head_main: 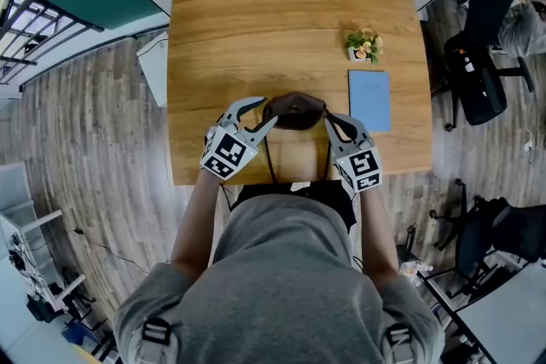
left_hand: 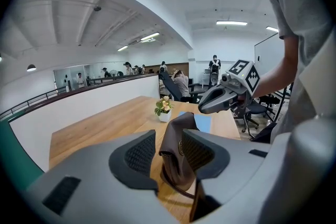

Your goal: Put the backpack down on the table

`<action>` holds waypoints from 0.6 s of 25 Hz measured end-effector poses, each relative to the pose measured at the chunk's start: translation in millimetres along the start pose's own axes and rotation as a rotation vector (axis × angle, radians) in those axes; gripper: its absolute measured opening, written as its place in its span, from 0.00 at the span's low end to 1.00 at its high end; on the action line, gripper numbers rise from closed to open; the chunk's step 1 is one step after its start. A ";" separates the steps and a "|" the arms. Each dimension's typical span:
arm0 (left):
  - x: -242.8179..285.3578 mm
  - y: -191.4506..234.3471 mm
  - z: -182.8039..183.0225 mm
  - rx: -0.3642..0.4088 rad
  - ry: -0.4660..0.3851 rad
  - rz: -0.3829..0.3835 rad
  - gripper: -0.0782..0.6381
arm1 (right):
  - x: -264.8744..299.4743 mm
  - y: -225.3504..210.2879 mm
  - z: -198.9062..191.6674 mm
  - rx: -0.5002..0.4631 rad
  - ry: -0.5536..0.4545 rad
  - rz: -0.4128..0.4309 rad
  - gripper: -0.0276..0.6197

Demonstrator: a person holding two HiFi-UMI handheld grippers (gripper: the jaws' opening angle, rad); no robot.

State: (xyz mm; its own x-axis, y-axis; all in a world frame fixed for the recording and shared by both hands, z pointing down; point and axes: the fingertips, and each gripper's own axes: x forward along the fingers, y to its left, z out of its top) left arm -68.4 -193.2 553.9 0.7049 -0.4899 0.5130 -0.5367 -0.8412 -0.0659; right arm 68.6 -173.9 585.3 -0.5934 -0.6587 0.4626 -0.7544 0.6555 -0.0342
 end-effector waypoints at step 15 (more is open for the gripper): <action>-3.3 -17.2 -5.4 -0.008 0.016 -0.052 0.14 | -3.5 7.6 5.8 -0.034 0.005 0.019 0.05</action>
State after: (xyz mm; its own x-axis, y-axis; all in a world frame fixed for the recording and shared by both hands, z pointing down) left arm -63.9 -175.9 557.9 0.7245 -0.4420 0.5290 -0.5036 -0.8634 -0.0317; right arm 63.3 -168.7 578.4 -0.6060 -0.6445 0.4663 -0.7331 0.6800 -0.0128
